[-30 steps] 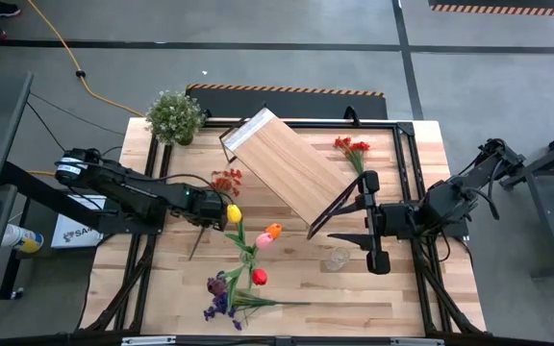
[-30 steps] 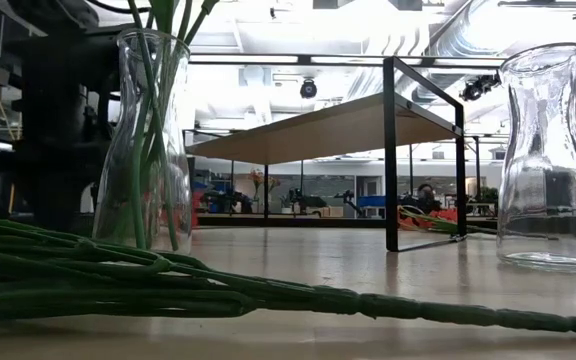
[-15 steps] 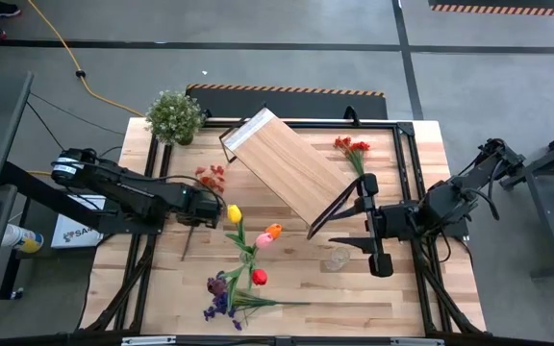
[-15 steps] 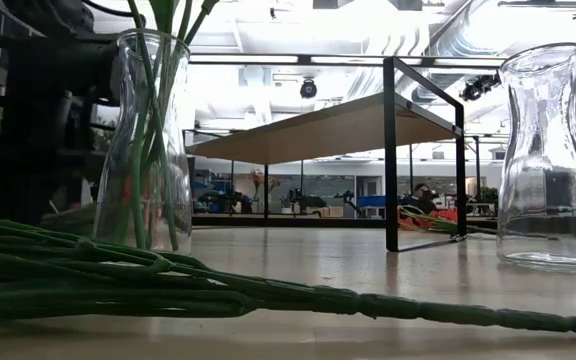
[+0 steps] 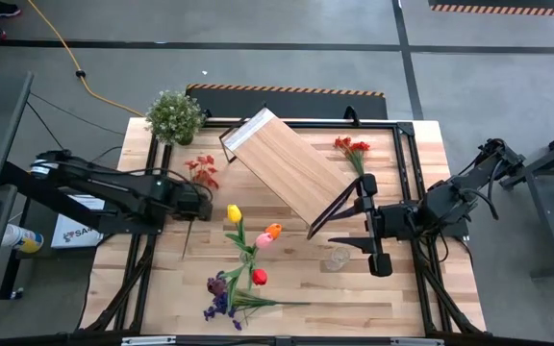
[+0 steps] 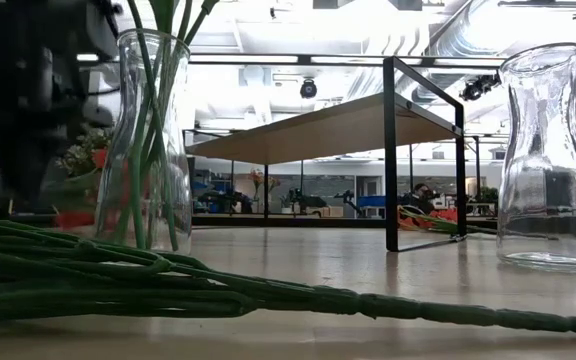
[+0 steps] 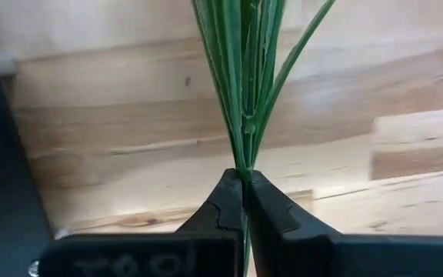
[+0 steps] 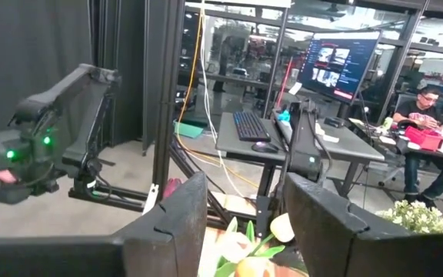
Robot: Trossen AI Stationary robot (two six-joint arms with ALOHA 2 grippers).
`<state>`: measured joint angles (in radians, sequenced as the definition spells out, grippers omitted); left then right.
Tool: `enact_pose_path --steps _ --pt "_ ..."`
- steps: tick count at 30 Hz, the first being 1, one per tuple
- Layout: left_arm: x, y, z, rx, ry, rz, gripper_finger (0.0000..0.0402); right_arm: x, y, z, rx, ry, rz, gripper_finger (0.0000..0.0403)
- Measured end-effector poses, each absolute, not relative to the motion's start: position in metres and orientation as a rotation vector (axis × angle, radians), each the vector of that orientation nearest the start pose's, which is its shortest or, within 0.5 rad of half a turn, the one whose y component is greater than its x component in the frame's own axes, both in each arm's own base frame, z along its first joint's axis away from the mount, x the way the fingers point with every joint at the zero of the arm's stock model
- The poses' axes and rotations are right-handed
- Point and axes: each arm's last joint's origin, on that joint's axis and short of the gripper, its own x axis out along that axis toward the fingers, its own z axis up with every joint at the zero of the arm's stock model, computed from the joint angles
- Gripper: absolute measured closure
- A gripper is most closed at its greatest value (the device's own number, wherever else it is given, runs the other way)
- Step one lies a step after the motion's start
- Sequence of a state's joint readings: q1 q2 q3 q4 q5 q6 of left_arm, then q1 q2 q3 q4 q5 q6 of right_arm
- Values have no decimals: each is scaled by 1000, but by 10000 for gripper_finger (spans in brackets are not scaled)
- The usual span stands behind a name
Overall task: Pick and place flowers into a vace then onto a shelf
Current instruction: Put the left orange flowers into the right transparent vase
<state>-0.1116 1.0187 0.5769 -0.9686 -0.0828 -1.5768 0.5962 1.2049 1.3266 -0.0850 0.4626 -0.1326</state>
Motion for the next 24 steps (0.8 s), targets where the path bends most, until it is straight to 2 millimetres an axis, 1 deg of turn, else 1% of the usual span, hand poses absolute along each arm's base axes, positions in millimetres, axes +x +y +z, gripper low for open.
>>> enact_pose_path --steps 3,8,16,24 --pt "137 -12 197 -1147 1035 1051 367 218 132 443 -116 -40 128 238" --pt "130 -9 231 -1115 929 1059 367 218 132 443 -117 -39 115 238" --pt "121 -3 294 -1013 797 1074 367 218 131 443 -119 -37 95 238" --pt "120 0 358 -942 580 963 367 218 131 443 -116 -37 95 238"
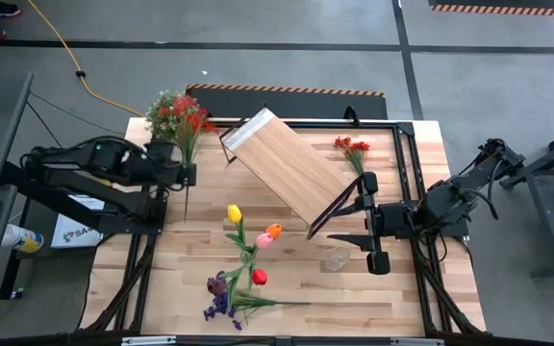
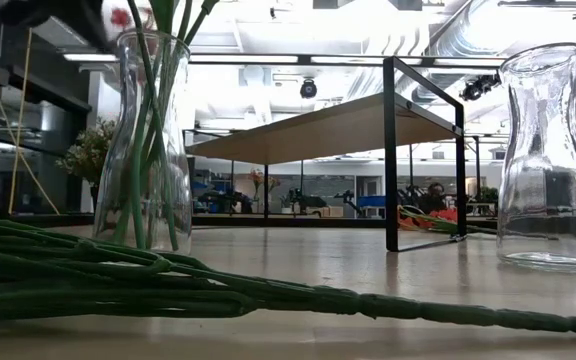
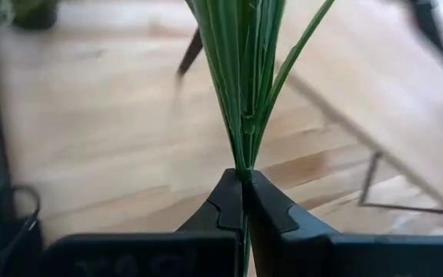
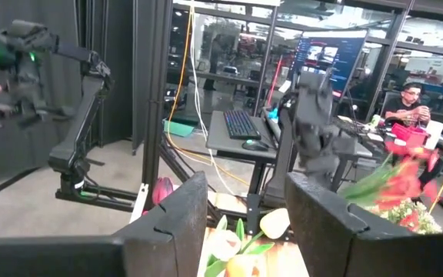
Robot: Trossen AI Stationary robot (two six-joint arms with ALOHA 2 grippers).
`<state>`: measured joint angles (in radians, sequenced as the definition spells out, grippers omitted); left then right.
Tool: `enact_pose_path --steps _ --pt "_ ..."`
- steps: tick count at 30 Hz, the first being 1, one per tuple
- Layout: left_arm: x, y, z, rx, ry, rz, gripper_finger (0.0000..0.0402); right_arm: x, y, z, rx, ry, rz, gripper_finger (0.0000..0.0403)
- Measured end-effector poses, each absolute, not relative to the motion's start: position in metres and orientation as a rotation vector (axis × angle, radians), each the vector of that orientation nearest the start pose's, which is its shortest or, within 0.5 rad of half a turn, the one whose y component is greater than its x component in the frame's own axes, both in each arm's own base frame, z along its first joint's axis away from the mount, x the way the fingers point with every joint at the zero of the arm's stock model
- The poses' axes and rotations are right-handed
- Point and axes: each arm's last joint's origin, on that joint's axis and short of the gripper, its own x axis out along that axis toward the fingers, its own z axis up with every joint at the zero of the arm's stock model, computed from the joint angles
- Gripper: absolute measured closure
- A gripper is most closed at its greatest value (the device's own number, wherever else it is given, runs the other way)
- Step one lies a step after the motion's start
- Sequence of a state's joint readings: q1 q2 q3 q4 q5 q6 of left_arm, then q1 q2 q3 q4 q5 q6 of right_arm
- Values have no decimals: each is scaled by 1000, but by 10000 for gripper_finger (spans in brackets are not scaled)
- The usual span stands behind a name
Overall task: Pick and place flowers into a vace then onto a shelf
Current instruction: Put the left orange flowers into the right transparent vase
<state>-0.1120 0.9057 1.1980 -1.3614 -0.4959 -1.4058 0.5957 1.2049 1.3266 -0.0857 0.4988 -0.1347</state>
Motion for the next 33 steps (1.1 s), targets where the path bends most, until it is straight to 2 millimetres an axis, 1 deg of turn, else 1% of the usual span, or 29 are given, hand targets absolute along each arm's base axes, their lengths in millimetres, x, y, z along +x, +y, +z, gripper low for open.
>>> enact_pose_path --steps 6,10,17,19,22,24,27,30,33 --pt "125 1 394 -875 465 882 367 218 131 443 -113 -37 95 238" --pt "134 1 416 -822 393 812 367 219 131 443 -91 -36 94 238" --pt "154 -1 456 -725 237 667 367 219 131 441 -19 -19 96 237" --pt "157 -1 466 -692 206 638 367 219 131 441 -5 -13 102 238" --pt "169 -3 481 -658 137 573 367 221 129 441 26 -10 127 237" --pt "175 -4 487 -627 123 535 367 223 126 441 57 -8 162 237" --pt "191 -7 500 -597 63 452 367 228 120 440 101 -1 203 237" --pt "209 -11 506 -568 38 378 367 234 112 439 109 1 218 237" --pt "225 -14 508 -543 47 330 367 239 104 440 109 -2 223 237"
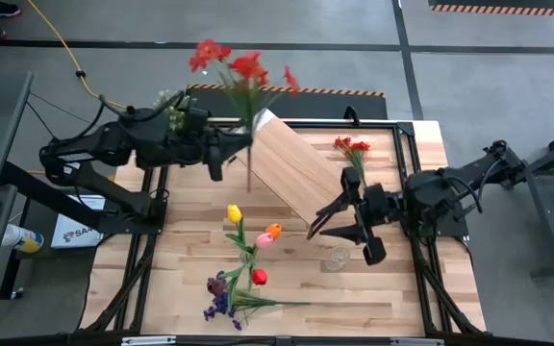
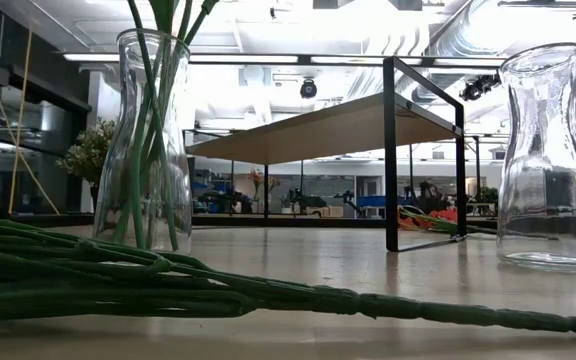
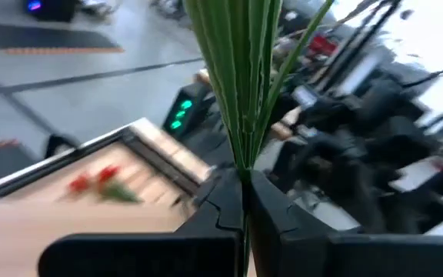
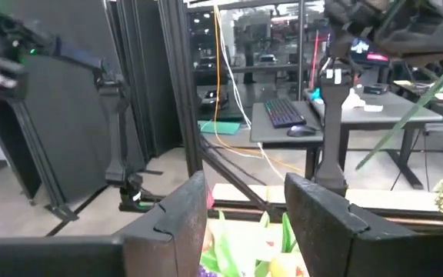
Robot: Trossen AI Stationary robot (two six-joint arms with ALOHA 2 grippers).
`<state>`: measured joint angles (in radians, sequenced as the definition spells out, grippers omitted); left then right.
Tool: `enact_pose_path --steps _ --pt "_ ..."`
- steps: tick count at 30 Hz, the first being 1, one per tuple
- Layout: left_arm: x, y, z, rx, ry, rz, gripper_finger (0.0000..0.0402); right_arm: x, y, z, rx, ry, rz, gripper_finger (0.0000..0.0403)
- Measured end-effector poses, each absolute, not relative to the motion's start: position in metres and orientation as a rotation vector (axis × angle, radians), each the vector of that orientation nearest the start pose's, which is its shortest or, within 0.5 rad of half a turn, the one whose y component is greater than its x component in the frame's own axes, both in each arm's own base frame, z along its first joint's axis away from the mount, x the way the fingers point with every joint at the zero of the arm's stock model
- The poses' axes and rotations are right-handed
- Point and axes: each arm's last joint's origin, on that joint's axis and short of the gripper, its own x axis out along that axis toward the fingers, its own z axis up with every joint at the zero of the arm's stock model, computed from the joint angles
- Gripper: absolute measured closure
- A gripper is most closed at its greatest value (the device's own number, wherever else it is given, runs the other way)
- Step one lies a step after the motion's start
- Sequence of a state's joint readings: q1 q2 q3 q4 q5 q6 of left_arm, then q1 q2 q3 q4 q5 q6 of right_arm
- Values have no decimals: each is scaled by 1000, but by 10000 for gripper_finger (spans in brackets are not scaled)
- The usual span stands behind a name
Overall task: Pick and place flowers into a vace then onto a shelf
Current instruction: Put the left orange flowers into the right transparent vase
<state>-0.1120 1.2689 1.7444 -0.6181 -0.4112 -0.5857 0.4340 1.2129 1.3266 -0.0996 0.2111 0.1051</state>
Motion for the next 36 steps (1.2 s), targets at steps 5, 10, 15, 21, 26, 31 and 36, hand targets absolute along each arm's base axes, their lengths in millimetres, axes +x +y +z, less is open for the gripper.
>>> enact_pose_path --steps 5,10,15,21,26,31,36 --pt "250 -19 511 -528 29 248 367 244 90 441 114 -16 240 237" --pt "268 -31 512 -499 4 179 367 249 75 441 154 -10 248 237" --pt "276 -47 512 -475 -20 121 367 253 64 441 185 -5 268 236" --pt "282 -64 509 -470 -29 94 367 256 57 441 199 -11 283 197" --pt "290 -71 507 -457 -46 93 367 261 53 442 205 -32 283 161" --pt "300 -76 505 -443 -76 80 367 273 50 435 206 -17 291 154" --pt "309 -78 498 -436 -58 85 367 279 52 435 205 -52 321 157"
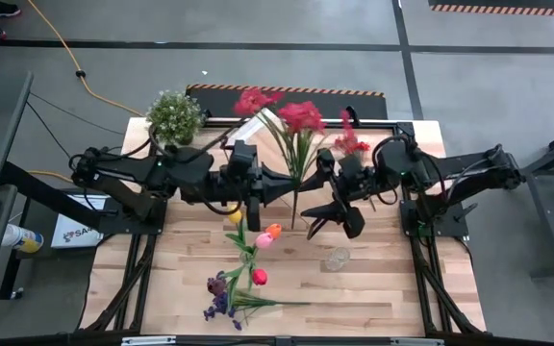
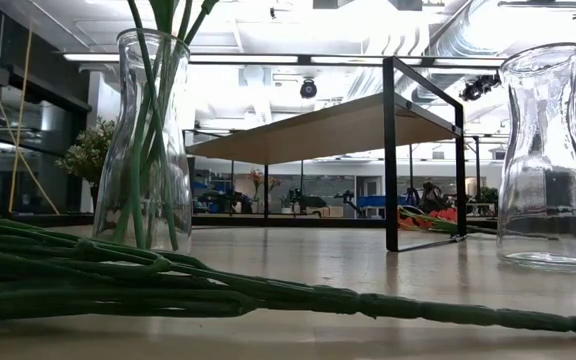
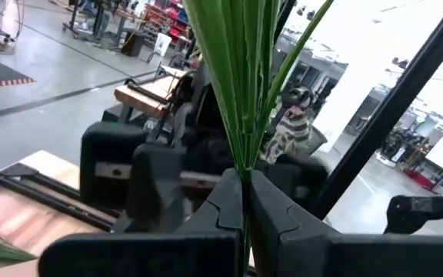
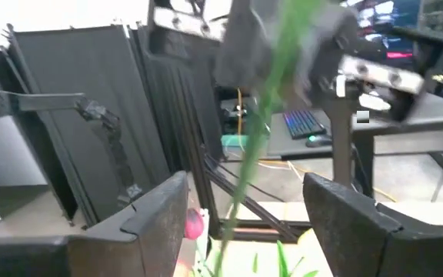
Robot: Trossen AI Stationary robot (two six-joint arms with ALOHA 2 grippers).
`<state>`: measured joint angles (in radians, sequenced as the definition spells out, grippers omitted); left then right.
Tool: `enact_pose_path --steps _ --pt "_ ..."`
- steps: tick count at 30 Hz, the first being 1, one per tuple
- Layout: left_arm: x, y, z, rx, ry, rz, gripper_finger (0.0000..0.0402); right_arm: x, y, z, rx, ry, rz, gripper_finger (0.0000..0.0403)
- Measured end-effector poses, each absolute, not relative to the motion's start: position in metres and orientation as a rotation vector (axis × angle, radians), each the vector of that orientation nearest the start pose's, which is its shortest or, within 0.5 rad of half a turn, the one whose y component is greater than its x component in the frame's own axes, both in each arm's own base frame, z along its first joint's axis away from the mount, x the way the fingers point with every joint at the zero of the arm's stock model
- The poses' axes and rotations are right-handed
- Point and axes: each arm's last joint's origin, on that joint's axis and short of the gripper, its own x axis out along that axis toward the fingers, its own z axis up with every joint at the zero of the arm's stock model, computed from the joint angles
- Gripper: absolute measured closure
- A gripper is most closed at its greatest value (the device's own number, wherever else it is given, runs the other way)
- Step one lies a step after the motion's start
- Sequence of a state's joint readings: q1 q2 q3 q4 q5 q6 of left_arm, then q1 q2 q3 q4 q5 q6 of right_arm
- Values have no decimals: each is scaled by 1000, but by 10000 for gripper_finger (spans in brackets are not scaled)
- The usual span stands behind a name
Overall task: Pick and place flowers into a vace then onto a shelf
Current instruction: Put the left orange flowers into the right transparent vase
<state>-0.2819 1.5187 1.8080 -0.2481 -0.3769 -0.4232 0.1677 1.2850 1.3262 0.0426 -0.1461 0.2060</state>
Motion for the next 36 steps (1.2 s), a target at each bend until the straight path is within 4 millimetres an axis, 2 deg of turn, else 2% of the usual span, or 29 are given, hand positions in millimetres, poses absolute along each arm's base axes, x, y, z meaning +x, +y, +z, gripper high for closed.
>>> enact_pose_path --steps 13,19,25,36 --pt "320 -82 491 -443 -43 87 367 280 52 437 233 -77 348 159" --pt "327 -84 485 -452 -29 88 367 280 52 437 233 -77 347 175" --pt "329 -85 483 -455 -26 88 367 280 52 437 226 -78 346 223" --pt "329 -84 484 -460 -29 90 367 281 51 437 185 -90 292 356"
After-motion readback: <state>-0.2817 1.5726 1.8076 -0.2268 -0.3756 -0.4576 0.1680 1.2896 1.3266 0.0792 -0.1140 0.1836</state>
